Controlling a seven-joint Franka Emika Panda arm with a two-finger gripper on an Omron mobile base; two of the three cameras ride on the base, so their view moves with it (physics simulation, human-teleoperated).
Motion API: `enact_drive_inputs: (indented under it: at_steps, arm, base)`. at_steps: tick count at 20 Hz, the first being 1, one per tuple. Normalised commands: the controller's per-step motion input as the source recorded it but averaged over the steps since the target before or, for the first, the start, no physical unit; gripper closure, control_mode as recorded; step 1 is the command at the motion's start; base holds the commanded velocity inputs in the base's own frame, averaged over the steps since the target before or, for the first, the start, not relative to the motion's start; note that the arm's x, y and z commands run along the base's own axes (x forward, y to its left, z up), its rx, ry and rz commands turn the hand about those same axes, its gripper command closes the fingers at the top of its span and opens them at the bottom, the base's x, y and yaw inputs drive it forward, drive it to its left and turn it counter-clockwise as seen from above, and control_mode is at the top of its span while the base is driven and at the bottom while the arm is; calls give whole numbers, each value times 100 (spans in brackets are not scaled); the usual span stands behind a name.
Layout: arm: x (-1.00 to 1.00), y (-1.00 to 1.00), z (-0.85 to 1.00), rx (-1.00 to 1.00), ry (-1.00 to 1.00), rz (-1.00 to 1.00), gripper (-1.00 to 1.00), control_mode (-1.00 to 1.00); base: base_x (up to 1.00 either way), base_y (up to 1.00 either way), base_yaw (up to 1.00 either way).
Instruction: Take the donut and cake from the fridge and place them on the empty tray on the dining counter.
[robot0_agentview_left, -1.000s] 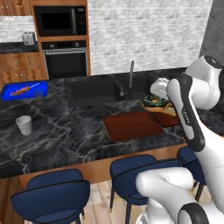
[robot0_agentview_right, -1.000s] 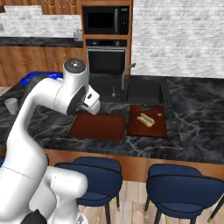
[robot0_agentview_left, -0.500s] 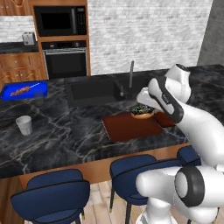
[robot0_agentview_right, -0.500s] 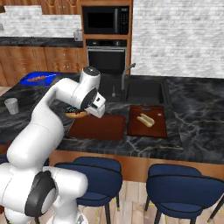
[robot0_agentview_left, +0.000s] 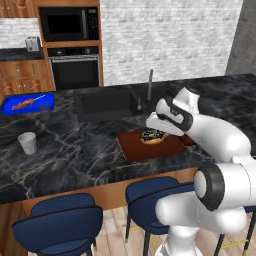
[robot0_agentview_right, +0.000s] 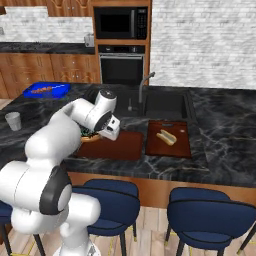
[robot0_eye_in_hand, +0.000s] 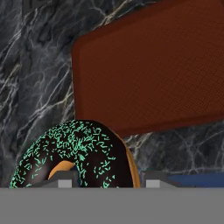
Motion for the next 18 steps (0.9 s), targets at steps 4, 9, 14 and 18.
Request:
enact_drive_inputs:
  at_steps: [4,9,14,18]
  arm:
    - [37,3,-56,0,-3,1,100,-100]
    - [30,9,-43,5,-5,2,100,-100]
    - [35,11,-36,5,-7,0,100,-100]
    - [29,7,-28,2,-8,0,100,-100]
  base:
    - [0,0,0]
    - [0,0,0]
    - [0,0,0]
    - [0,0,0]
